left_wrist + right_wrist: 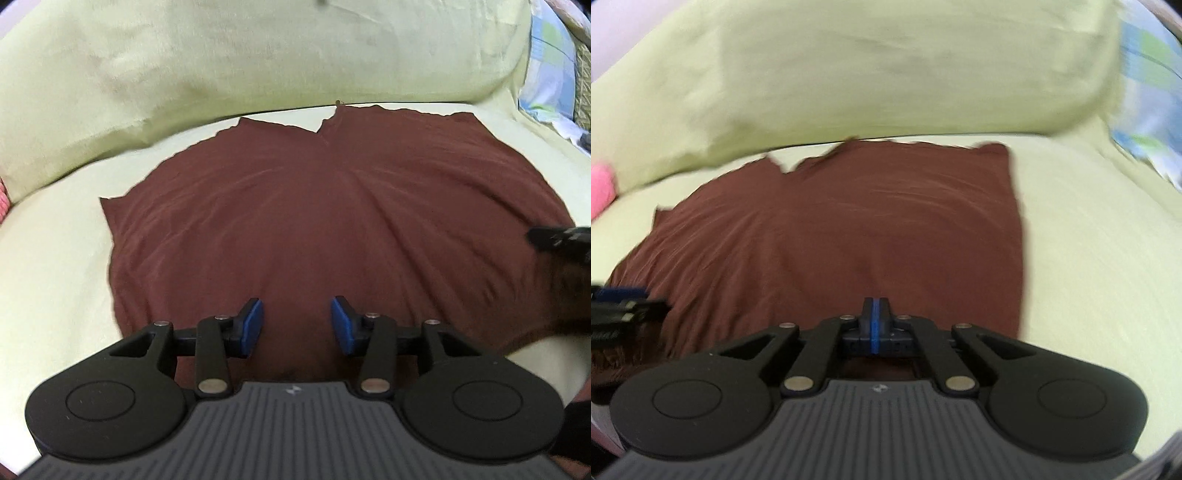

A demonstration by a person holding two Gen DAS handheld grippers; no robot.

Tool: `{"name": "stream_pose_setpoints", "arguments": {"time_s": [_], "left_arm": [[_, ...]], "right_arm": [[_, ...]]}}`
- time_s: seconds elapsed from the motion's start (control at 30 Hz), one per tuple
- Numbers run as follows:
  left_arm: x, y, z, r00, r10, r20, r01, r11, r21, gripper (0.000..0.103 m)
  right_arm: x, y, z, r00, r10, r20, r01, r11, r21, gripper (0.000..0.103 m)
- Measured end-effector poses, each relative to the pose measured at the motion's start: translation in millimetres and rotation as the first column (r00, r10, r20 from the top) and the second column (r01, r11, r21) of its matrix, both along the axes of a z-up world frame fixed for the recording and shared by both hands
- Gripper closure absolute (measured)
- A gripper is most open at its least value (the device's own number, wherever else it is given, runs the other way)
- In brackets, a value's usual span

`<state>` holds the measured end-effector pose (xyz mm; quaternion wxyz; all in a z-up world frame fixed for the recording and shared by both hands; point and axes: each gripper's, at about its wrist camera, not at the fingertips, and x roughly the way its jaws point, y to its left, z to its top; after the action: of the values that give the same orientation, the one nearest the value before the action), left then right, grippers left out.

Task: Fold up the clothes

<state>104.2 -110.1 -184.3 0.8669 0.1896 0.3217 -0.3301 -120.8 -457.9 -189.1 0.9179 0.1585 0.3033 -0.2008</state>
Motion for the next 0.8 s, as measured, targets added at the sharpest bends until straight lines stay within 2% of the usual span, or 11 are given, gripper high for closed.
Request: {"name": "stream_pose_setpoints", "arguments": {"time_s": [0.1, 0.17, 0.27, 0.4, 0.47, 0.53, 0.63, 0.67, 0.73, 0.8], "left_arm": [[0, 2, 3, 1.000, 0.007, -0.010, -0.007, 1.000, 0.004, 0.053], [-1, 3, 12, 1.000, 0.004, -0.008, -0.004, 1.000, -0.015, 0.053], [4, -1, 29, 0.999, 0.011, 0.050, -0.008, 0.998, -0.060, 0.053], [30, -5, 23, 0.996, 0.073, 0.044, -0.072, 0.997, -0.039, 0.053], [46, -1, 7, 0.992, 0.128, 0.010, -0.128, 0.992, 0.012, 0.051], [51, 12, -1, 0.987, 0.161, -0.001, -0.161, 0.987, 0.010, 0.049], [51, 25, 6, 0.983, 0.183, 0.002, -0.183, 0.983, -0.012, 0.049], [50, 28, 11, 0.981, 0.193, 0.005, -0.193, 0.981, -0.031, 0.049], [44, 31, 19, 0.979, 0.201, 0.028, -0.199, 0.979, -0.047, 0.051], [38, 31, 23, 0.982, 0.186, 0.042, -0.183, 0.981, -0.056, 0.051]], "right_arm": [[-3, -1, 5, 1.000, -0.010, -0.005, 0.010, 1.000, 0.012, 0.103], [2, 3, 16, 1.000, 0.014, 0.027, -0.014, 1.000, -0.007, 0.102], [14, 4, 30, 0.996, 0.054, 0.076, -0.052, 0.998, -0.022, 0.101], [44, -9, 27, 0.996, 0.072, 0.055, -0.069, 0.997, -0.043, 0.101], [44, -21, 19, 0.998, 0.053, 0.031, -0.052, 0.998, -0.027, 0.103], [44, -33, 11, 0.999, 0.035, 0.006, -0.035, 0.999, -0.010, 0.103], [34, -39, 17, 1.000, -0.018, 0.002, 0.018, 1.000, -0.023, 0.103], [31, -36, 21, 1.000, -0.017, 0.016, 0.018, 0.999, -0.028, 0.099], [25, -28, 30, 0.999, -0.003, 0.040, 0.005, 0.999, -0.044, 0.096], [17, -7, 38, 0.997, 0.056, 0.054, -0.052, 0.996, -0.067, 0.093]]}}
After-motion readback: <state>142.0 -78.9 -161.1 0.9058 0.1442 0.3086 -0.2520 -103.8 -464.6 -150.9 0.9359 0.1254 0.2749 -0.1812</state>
